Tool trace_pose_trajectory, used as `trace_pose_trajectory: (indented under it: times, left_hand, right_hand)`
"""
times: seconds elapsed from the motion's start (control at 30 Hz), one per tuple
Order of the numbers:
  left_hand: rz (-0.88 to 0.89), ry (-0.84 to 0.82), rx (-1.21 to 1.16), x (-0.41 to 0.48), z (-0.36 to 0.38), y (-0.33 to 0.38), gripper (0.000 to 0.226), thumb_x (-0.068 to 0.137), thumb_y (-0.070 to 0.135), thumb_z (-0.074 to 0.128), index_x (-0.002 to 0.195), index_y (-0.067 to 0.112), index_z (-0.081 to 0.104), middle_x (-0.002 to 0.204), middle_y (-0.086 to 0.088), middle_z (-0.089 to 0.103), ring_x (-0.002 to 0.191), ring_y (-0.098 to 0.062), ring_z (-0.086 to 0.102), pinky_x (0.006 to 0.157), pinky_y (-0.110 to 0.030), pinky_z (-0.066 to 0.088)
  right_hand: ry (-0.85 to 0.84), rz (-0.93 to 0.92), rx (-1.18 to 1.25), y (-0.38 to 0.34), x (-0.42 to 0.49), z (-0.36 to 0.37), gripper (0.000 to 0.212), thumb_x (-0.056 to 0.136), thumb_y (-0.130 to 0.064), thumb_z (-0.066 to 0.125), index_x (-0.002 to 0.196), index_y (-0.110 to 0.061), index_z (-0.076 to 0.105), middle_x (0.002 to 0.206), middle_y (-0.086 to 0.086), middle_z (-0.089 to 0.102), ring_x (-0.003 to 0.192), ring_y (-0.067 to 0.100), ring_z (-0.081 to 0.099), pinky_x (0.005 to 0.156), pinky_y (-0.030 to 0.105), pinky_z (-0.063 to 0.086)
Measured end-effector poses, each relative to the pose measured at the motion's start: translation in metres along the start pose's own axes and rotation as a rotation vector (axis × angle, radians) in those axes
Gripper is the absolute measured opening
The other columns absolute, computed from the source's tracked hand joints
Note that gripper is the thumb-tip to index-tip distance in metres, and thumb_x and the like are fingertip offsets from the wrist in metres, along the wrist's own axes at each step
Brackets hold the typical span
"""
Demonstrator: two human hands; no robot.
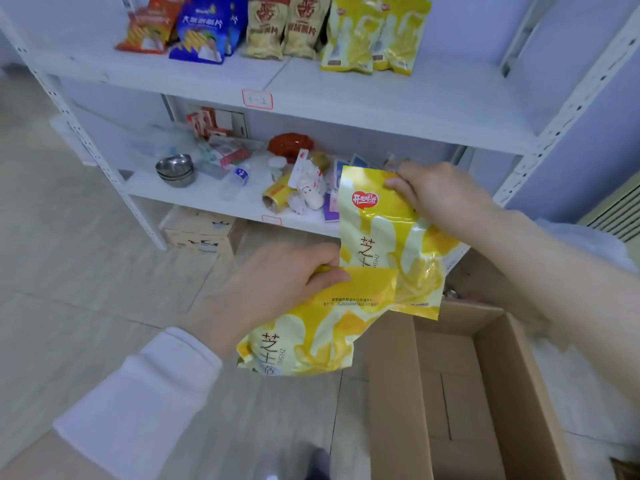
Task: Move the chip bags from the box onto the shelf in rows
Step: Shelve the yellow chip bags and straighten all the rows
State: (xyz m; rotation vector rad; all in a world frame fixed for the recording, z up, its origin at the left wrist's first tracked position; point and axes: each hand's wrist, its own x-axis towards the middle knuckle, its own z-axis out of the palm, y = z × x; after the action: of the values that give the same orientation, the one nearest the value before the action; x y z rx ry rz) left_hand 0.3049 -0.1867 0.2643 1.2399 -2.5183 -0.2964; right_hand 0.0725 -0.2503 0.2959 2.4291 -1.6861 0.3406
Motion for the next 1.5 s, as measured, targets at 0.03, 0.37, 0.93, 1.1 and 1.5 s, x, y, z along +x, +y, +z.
trace_pose_trajectory:
  times: [0.03,0.37,0.93,1.1,1.5]
  left_hand:
    - [-0.008,-0.004,0.001,0.009,-0.006,-0.004,0.037,0.083,0.059,0.037,0.075,0.025,0.049,0.051,0.014,0.033,0.048,-0.002,0.034,0.048,-0.026,0.029]
    - [-0.043,0.037,0.076,0.084,-0.051,-0.065,0.039,0.084,0.053,0.042,0.082,0.016,0.055,0.05,0.012,0.032,0.058,-0.015,0.038,0.05,-0.029,0.024]
    - [0.194,0.052,-0.071,0.269,-0.104,-0.242,0.045,0.073,0.08,0.023,0.075,0.037,0.04,0.057,0.011,0.046,0.057,-0.009,0.047,0.058,-0.031,0.044]
    - [0.265,0.051,-0.149,0.335,-0.095,-0.252,0.033,0.074,0.059,0.033,0.076,0.027,0.042,0.045,0.009,0.035,0.044,-0.004,0.036,0.054,-0.021,0.033]
    - [0.365,0.253,-0.201,0.526,-0.098,-0.27,0.028,0.083,0.056,0.05,0.071,0.03,0.046,0.043,0.016,0.039,0.049,0.007,0.048,0.049,-0.005,0.034]
  right_hand:
    - [0.023,-0.004,0.008,0.004,0.011,-0.002,0.043,0.097,-0.04,0.033,0.1,-0.003,0.055,0.096,0.023,0.062,0.093,0.04,0.057,0.065,0.038,0.037]
    - [0.158,0.015,0.052,0.029,0.113,0.003,0.047,0.097,-0.042,0.037,0.093,0.001,0.053,0.085,0.032,0.059,0.083,0.047,0.055,0.06,0.039,0.029]
    - [0.157,0.202,-0.053,0.063,0.287,0.024,0.038,0.095,-0.04,0.037,0.087,-0.006,0.051,0.08,0.021,0.062,0.079,0.041,0.058,0.059,0.034,0.03]
    - [0.15,0.233,-0.046,0.101,0.323,0.031,0.029,0.094,-0.041,0.038,0.078,-0.017,0.037,0.068,0.016,0.055,0.071,0.04,0.058,0.057,0.033,0.031]
    - [0.263,0.083,-0.069,0.25,0.42,0.02,0.041,0.092,-0.041,0.044,0.073,-0.005,0.051,0.055,-0.002,0.035,0.054,0.035,0.055,0.053,0.03,0.031]
